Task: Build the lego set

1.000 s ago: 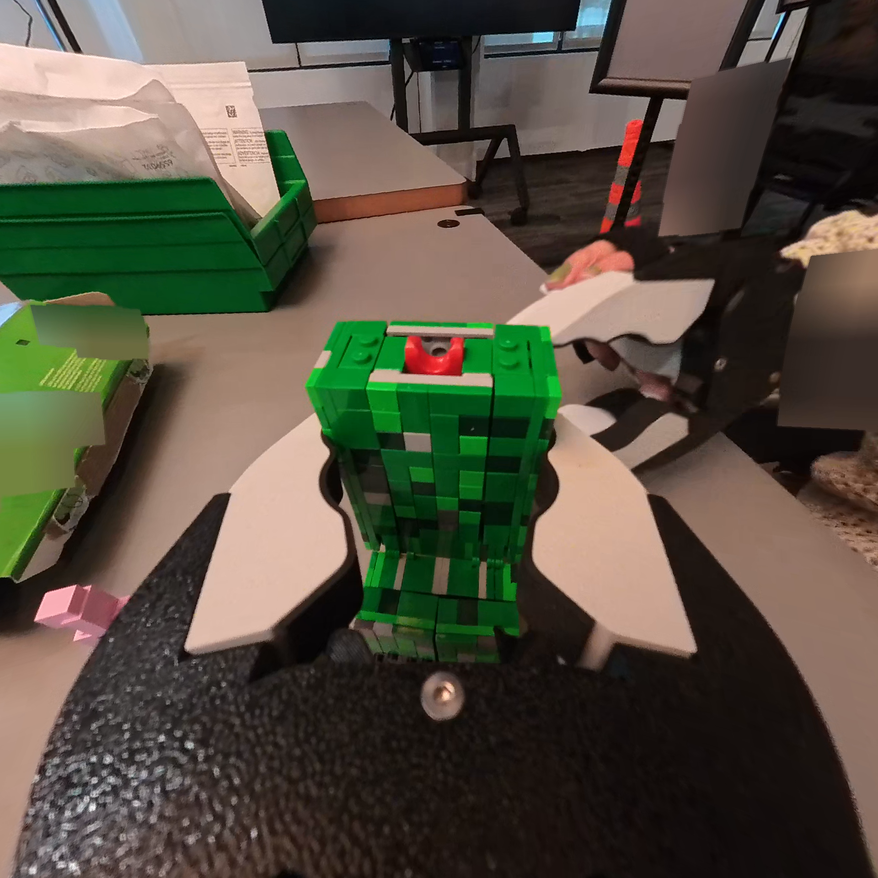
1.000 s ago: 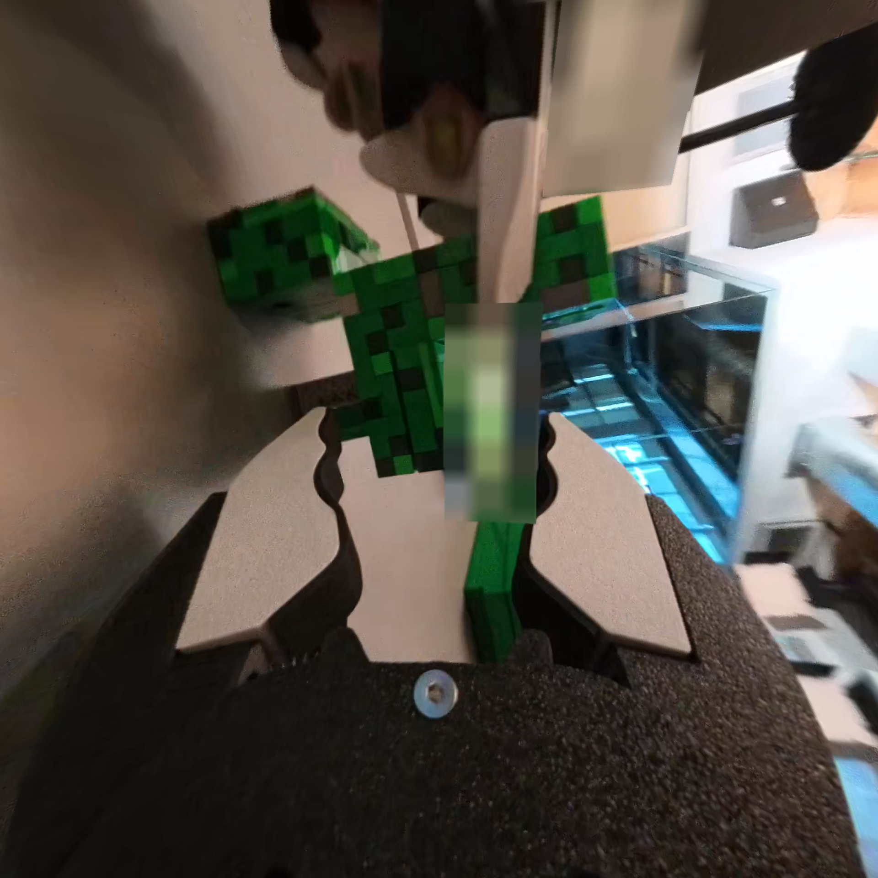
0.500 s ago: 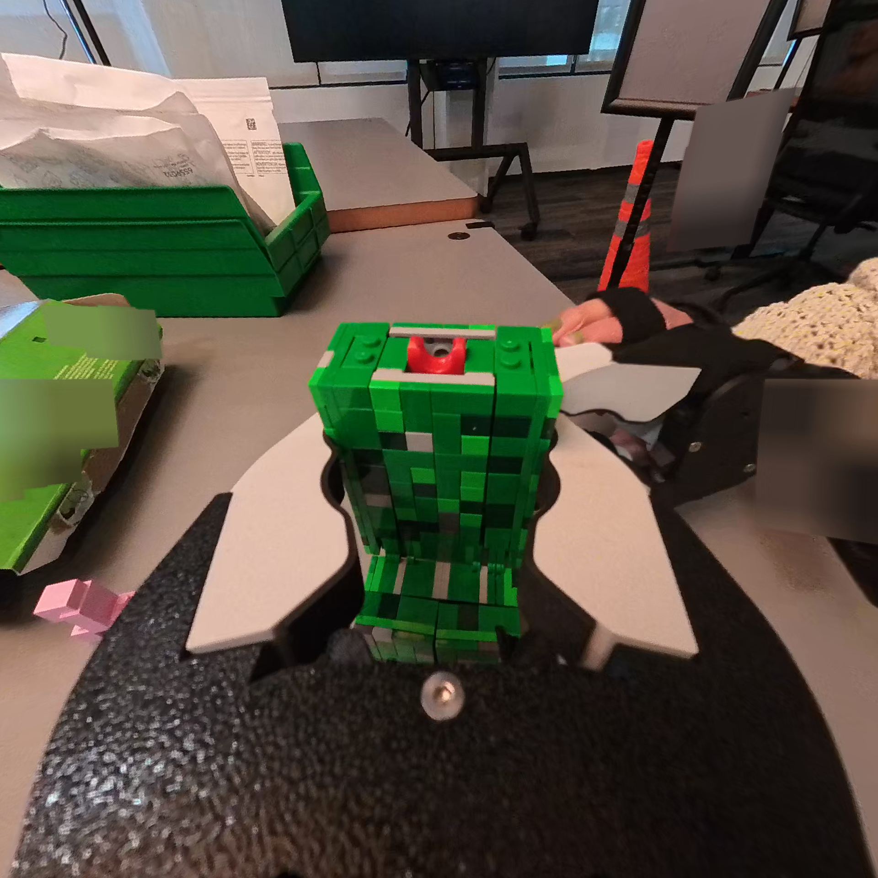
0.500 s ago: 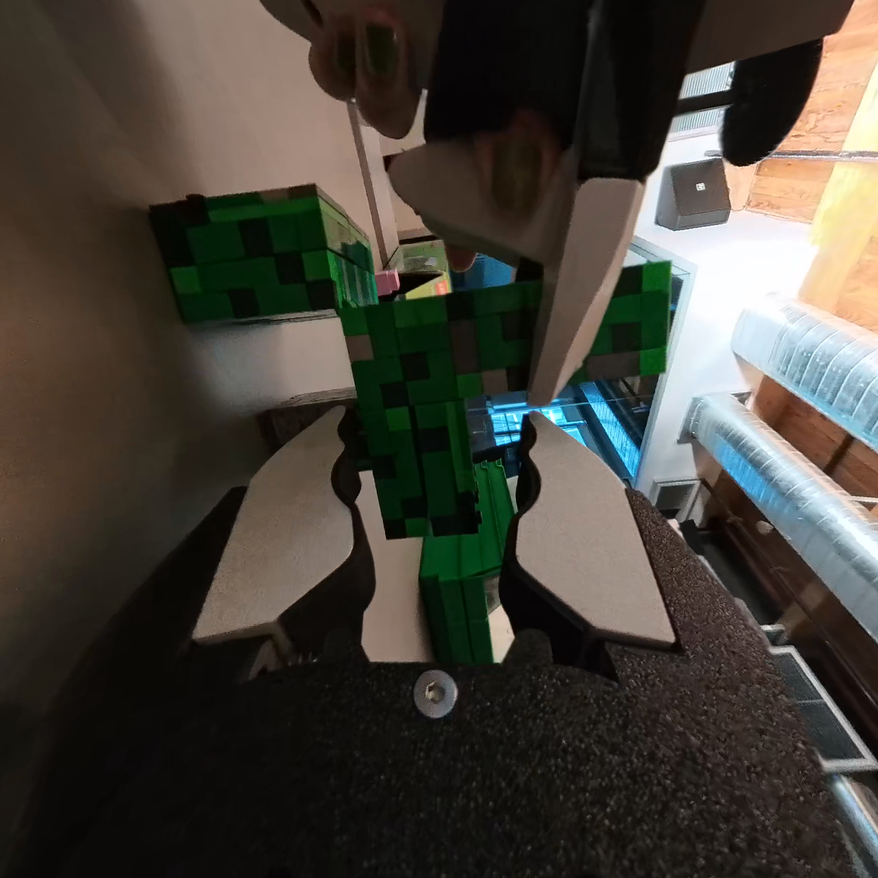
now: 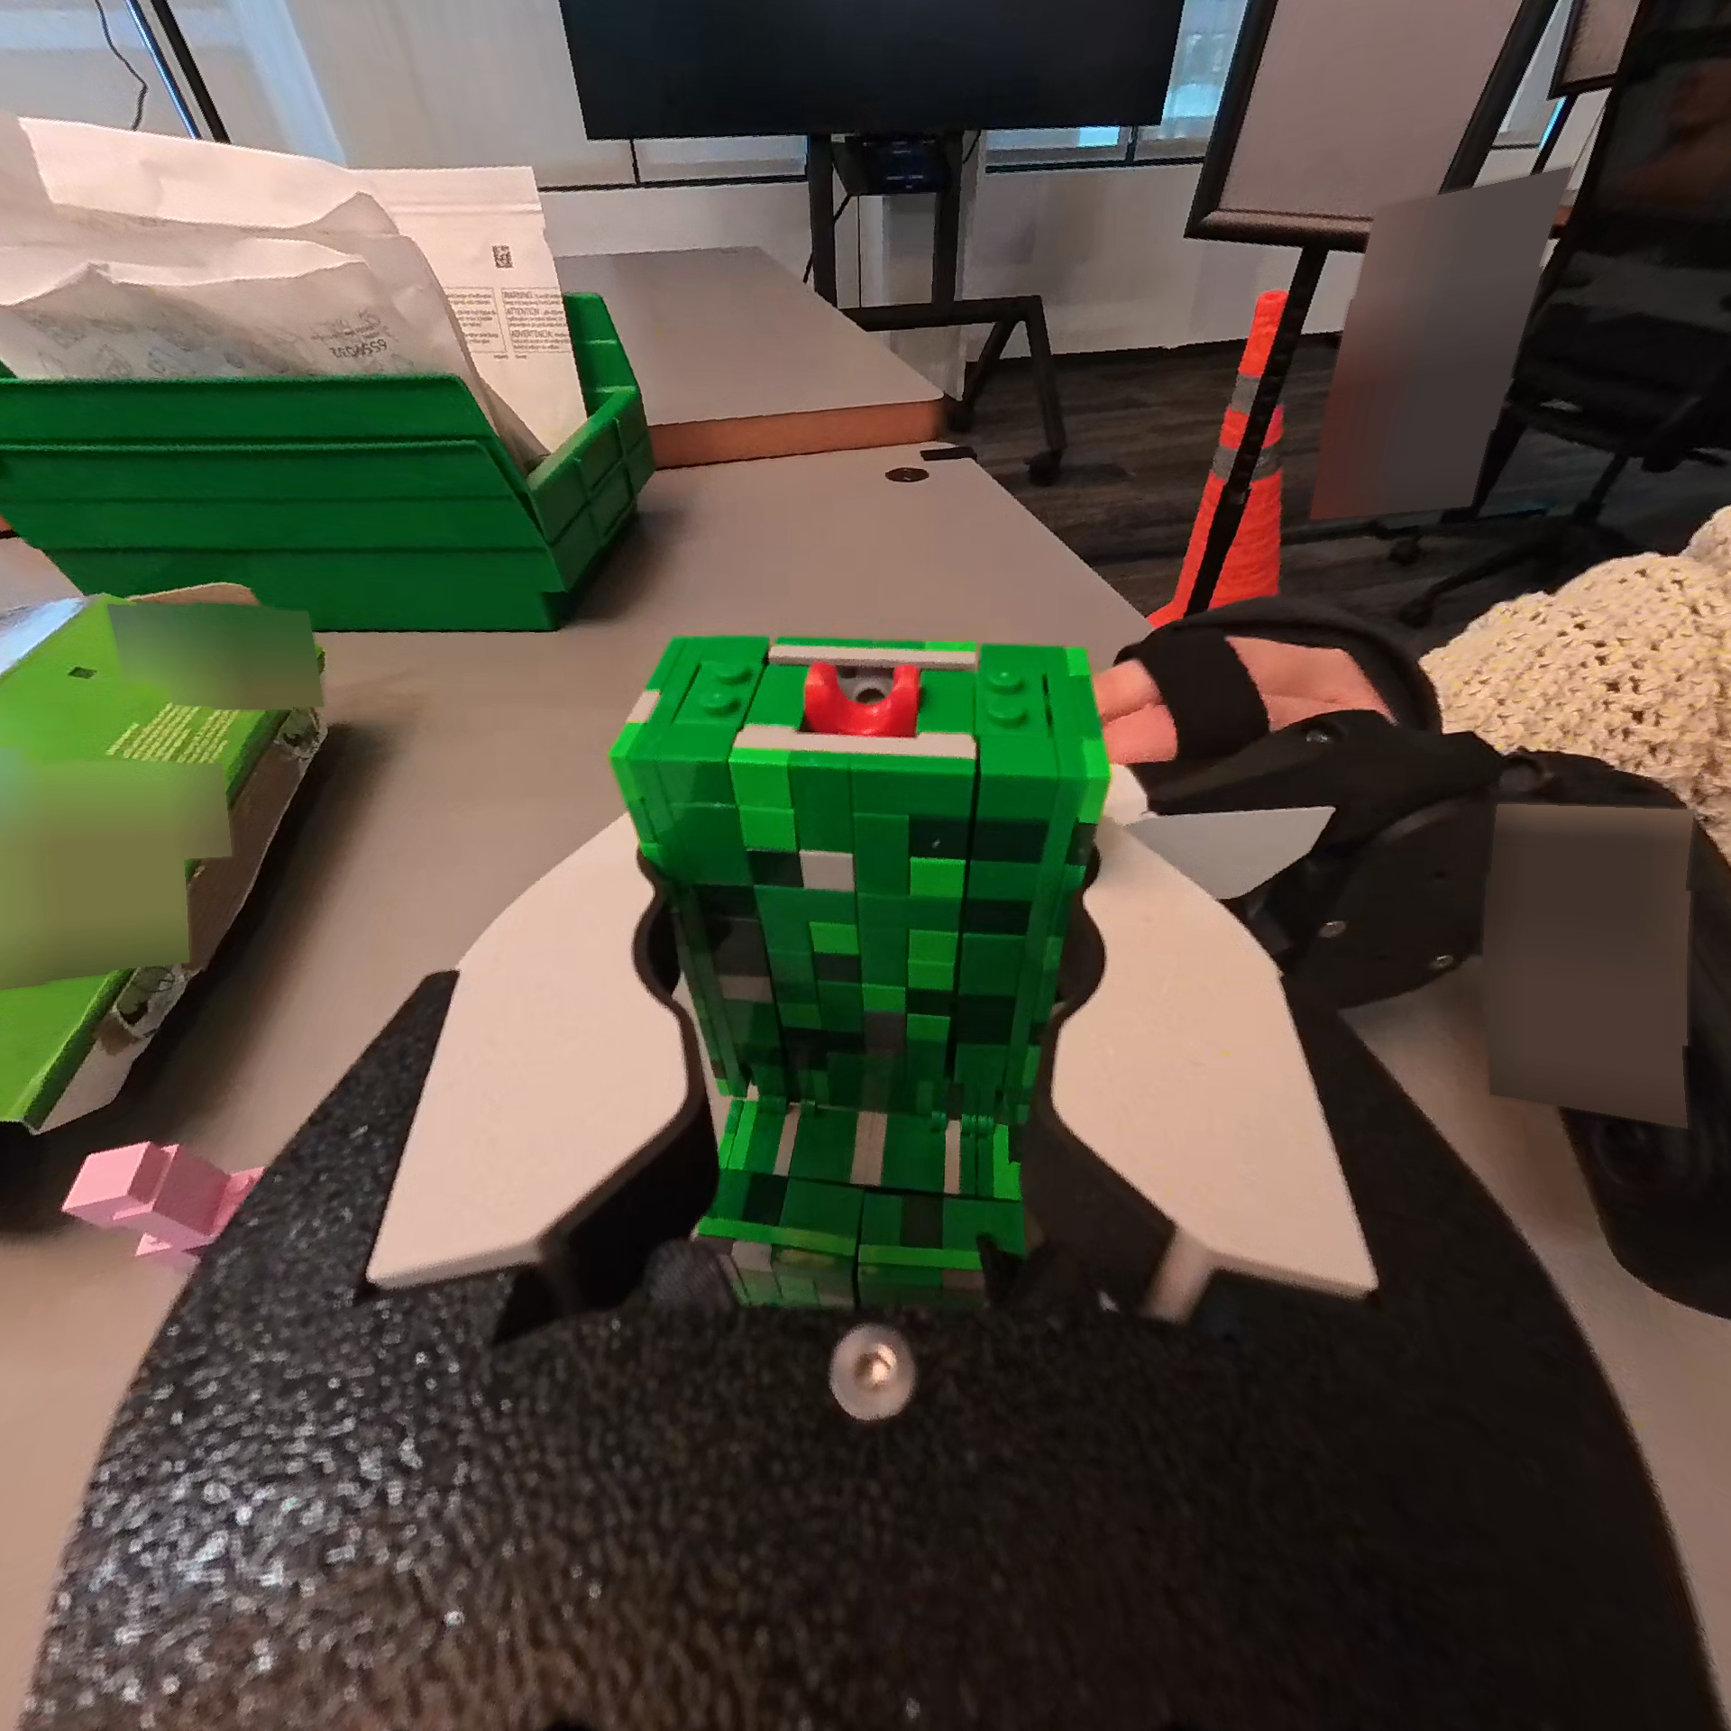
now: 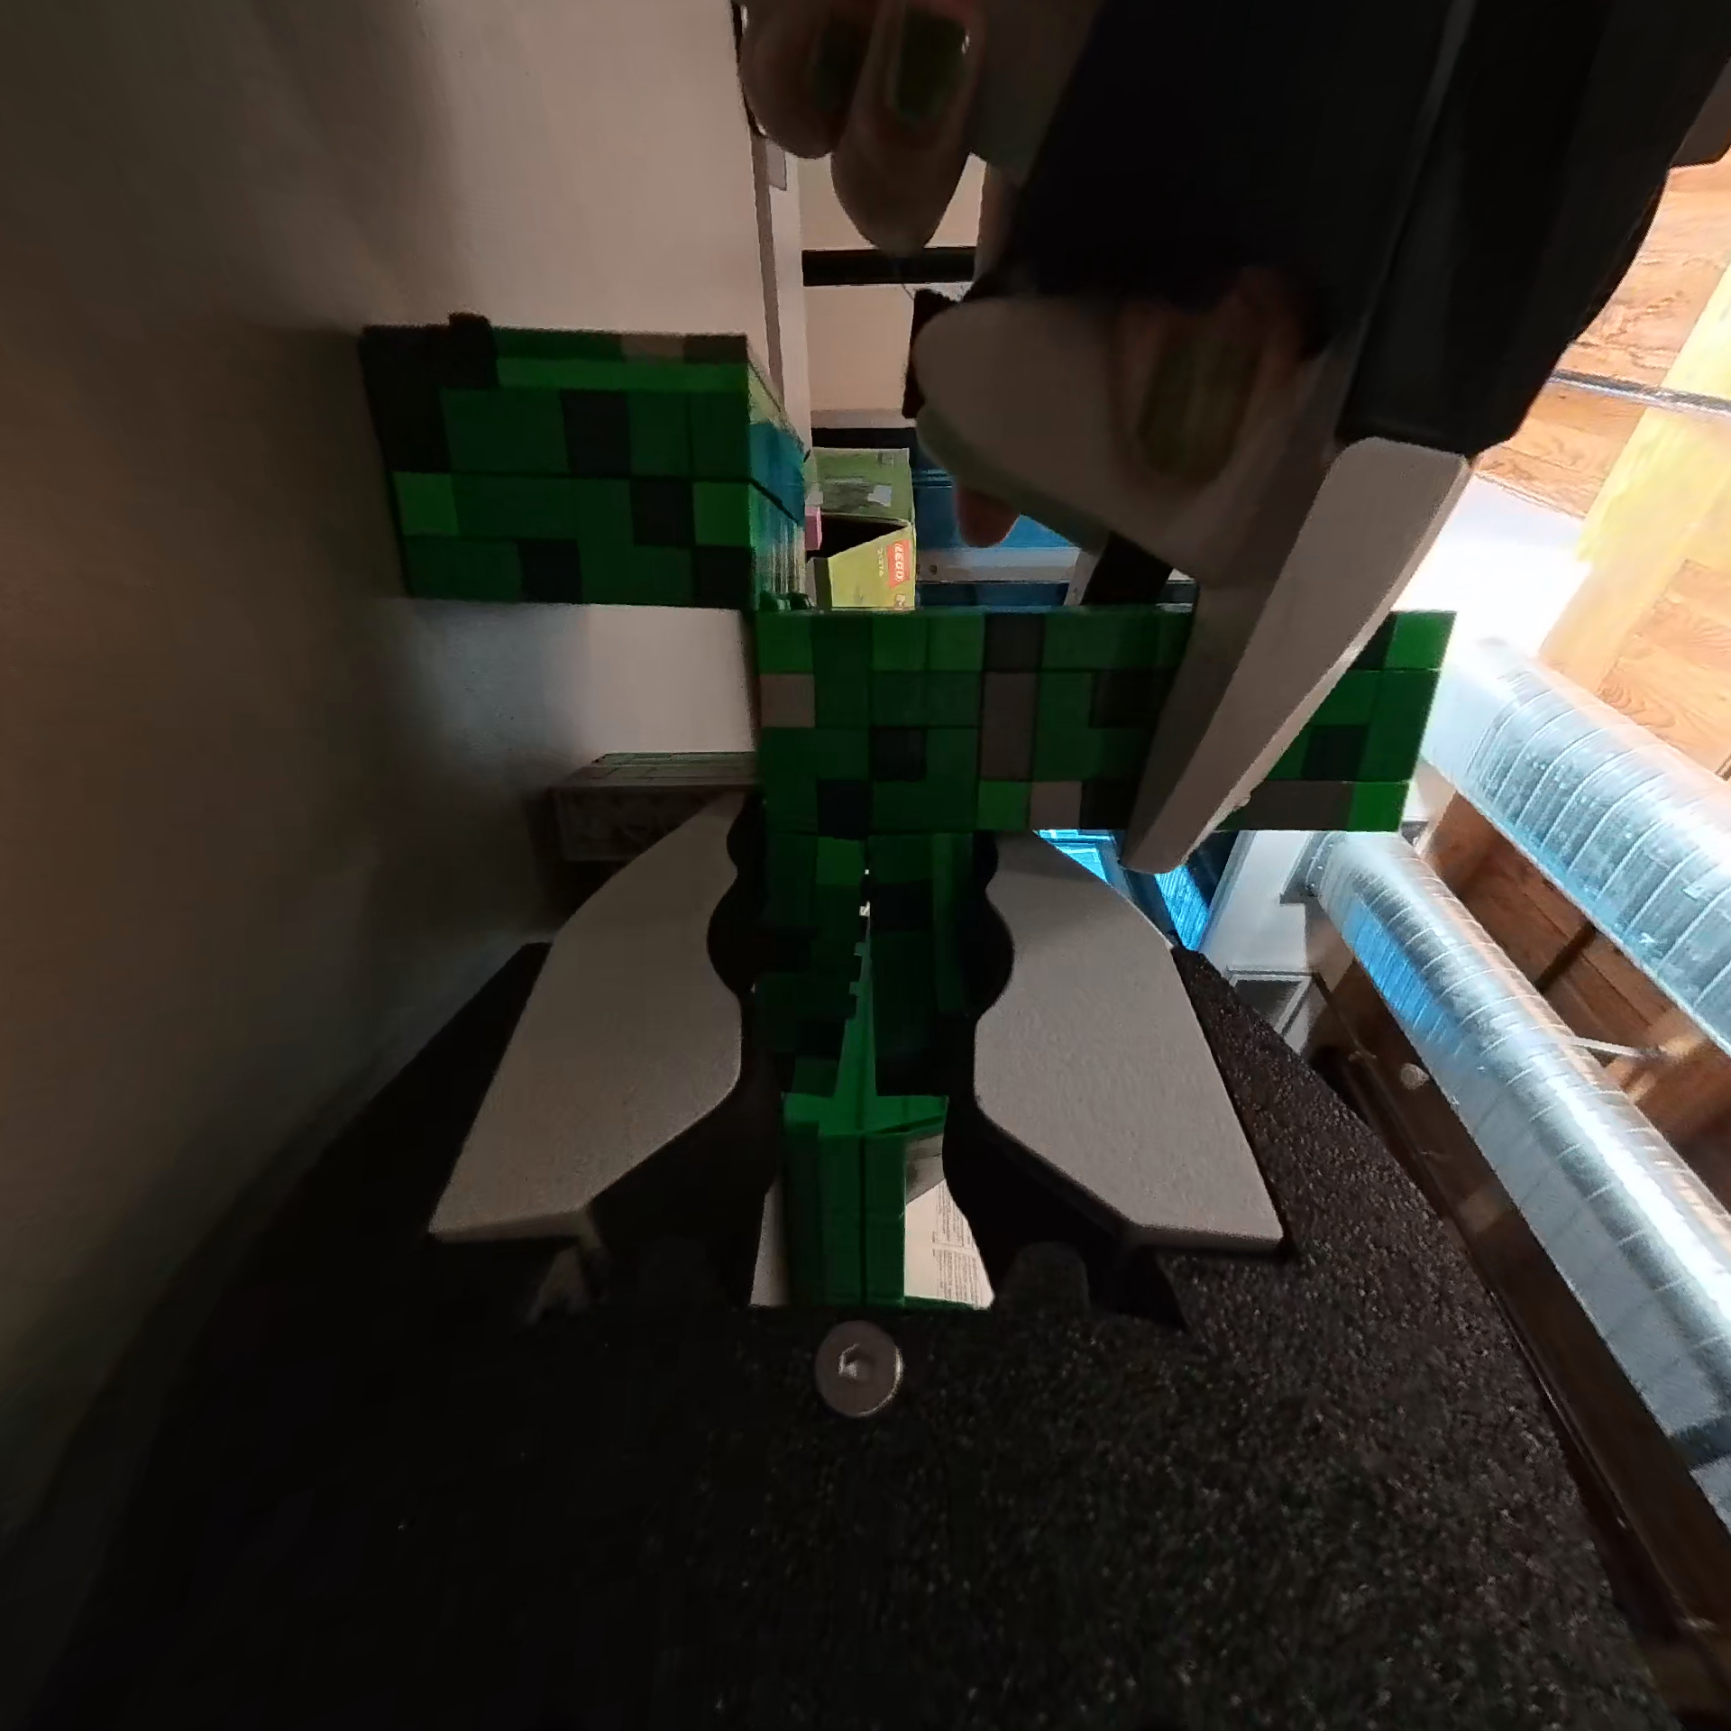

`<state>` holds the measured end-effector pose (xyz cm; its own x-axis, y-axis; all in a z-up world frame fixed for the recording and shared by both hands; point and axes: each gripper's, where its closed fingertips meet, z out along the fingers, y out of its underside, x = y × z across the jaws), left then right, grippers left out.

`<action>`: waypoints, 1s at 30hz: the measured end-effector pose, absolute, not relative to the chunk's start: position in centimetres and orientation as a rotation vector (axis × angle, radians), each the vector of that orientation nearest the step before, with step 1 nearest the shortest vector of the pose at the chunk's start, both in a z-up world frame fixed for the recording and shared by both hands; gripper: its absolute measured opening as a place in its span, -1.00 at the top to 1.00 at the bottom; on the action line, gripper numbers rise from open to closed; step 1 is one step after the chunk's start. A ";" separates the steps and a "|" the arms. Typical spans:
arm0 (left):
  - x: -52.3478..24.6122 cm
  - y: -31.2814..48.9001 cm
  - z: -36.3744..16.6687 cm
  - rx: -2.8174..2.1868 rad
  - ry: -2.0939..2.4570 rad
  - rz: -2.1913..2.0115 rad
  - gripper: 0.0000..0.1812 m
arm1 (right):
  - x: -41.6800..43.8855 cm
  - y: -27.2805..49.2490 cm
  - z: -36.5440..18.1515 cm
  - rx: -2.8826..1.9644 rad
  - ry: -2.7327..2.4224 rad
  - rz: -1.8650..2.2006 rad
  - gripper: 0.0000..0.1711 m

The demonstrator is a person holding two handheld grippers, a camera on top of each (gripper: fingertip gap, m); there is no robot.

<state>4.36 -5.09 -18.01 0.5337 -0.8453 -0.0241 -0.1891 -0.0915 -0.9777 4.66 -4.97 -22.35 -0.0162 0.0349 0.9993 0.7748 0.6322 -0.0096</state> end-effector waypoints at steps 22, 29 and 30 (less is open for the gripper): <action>4.3 -5.0 -18.0 -1.597 0.900 -0.699 0.12 | 5.0 -4.6 -22.0 -0.745 -1.453 -0.586 0.46; 4.3 -5.0 -18.0 -1.596 0.902 -0.700 0.12 | 4.9 -4.5 -22.0 -0.748 -1.454 -0.590 0.48; 4.3 -5.1 -18.0 -1.596 0.902 -0.701 0.12 | 5.0 -4.5 -22.0 -0.752 -1.453 -0.594 0.45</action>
<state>4.28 -5.05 -17.99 0.5318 -0.8465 -0.0237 -0.1867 -0.0900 -0.9783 4.97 -4.51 -21.98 0.0494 0.0854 0.9951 0.7579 0.6457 -0.0930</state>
